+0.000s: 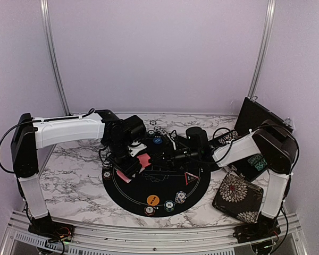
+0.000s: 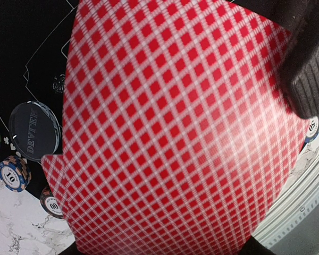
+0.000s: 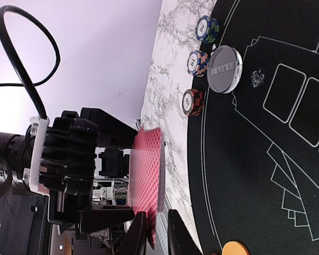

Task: Distribute texas hold em gaming equipment
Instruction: Pick up the poker card from the face-down deck piles, then distribute the poker card in the small blind area.

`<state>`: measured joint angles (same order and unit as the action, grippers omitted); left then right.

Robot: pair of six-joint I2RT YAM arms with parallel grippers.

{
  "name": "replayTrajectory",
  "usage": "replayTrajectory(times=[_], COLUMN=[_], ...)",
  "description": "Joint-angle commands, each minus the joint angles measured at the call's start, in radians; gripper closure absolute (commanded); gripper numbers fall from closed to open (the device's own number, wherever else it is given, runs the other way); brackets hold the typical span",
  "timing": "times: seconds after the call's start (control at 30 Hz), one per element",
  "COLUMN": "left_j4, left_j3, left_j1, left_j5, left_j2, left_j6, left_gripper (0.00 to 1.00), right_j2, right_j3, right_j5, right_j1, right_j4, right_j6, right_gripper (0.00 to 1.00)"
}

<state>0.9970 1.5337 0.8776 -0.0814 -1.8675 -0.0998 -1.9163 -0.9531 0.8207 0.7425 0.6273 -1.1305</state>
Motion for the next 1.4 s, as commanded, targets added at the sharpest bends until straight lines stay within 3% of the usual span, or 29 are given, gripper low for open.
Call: replayTrajectory(times=[0.0,0.33,0.57,1.37], left_j4=[0.000,-0.001,-0.002,-0.001], left_j3=[-0.004,-0.016,-0.024,-0.017], left_j1=[-0.005,-0.004,-0.005,-0.025], left_j5=[-0.011,-0.002,0.008,0.016], left_j2=[0.045,0.050,0.055,0.054], left_j6=[0.012,0.010,0.007,0.003], left_gripper=[0.53,0.53,0.53,0.53], right_j2=[-0.016,-0.009,0.015,0.157], right_j3=[-0.038,-0.028,0.007,0.107], right_j5=[0.006,0.018,0.029,0.068], right_j1=[0.010,0.006,-0.013,-0.139], right_j4=[0.020,0.066,0.134,0.093], right_j6=[-0.007,-0.050,-0.099,-0.080], right_gripper=[0.89,1.00,1.00,1.00])
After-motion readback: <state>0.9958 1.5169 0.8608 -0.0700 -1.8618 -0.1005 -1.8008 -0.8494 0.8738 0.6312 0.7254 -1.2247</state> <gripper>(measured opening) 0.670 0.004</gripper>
